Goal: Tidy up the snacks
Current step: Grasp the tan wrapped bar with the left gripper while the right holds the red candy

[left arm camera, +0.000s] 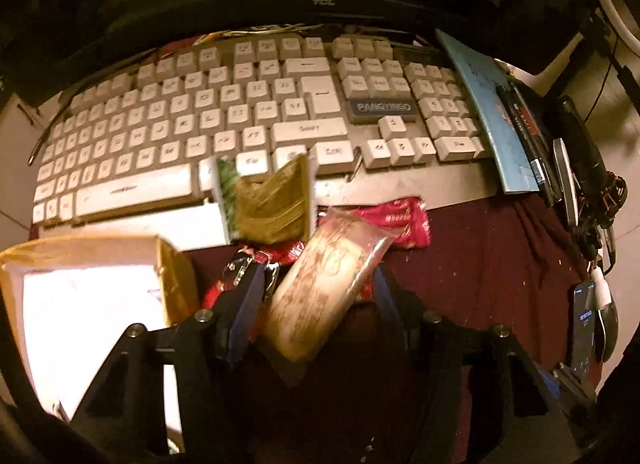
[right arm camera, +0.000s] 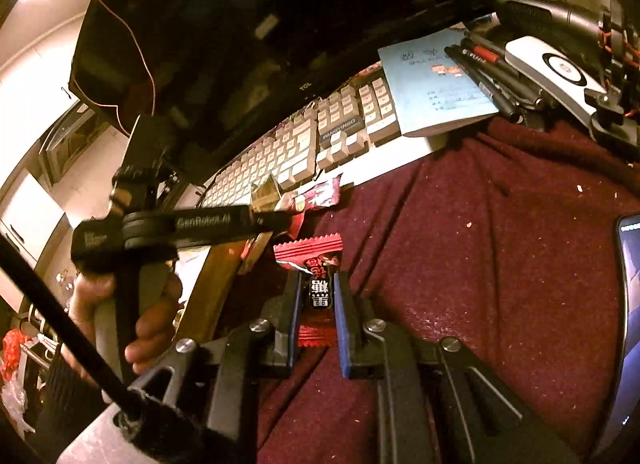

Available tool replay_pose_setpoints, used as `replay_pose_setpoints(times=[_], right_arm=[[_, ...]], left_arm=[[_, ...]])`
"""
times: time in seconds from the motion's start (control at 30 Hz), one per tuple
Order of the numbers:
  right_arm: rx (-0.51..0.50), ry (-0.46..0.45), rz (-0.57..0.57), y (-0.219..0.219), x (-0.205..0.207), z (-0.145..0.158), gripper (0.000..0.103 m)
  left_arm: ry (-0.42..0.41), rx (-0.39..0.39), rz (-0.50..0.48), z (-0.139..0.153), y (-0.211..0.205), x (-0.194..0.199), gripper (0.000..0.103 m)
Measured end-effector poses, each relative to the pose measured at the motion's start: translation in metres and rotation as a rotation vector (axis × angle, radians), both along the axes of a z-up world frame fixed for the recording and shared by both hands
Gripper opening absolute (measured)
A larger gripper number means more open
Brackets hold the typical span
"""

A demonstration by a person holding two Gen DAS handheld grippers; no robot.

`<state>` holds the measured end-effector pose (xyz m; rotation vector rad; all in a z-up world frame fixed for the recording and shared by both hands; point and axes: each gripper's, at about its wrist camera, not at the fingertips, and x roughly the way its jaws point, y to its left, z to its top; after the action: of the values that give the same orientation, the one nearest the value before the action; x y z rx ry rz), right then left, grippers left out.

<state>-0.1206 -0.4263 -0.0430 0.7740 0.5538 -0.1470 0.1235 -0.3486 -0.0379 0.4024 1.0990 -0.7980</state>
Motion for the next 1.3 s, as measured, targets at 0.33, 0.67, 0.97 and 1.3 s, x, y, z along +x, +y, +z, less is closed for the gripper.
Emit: replay_pose_setpoints(times=[0.33,0.67,0.97,1.3], right_arm=[[0.002,-0.005,0.005,0.001,0.000,0.001,0.014],[-0.002,-0.005,0.006,0.001,0.000,0.001,0.014],[-0.006,-0.002,0.012,0.002,0.001,0.001,0.014],[-0.008,0.000,0.027,0.004,0.002,0.000,0.014]], left_arm=[[0.089,-0.041,0.040,0.004,0.011,0.003,0.057],[0.099,-0.030,0.033,-0.002,0.012,-0.008,0.037],[0.136,-0.094,0.063,0.010,0.039,-0.030,0.002],[0.114,-0.138,0.128,0.010,0.051,-0.013,0.056]])
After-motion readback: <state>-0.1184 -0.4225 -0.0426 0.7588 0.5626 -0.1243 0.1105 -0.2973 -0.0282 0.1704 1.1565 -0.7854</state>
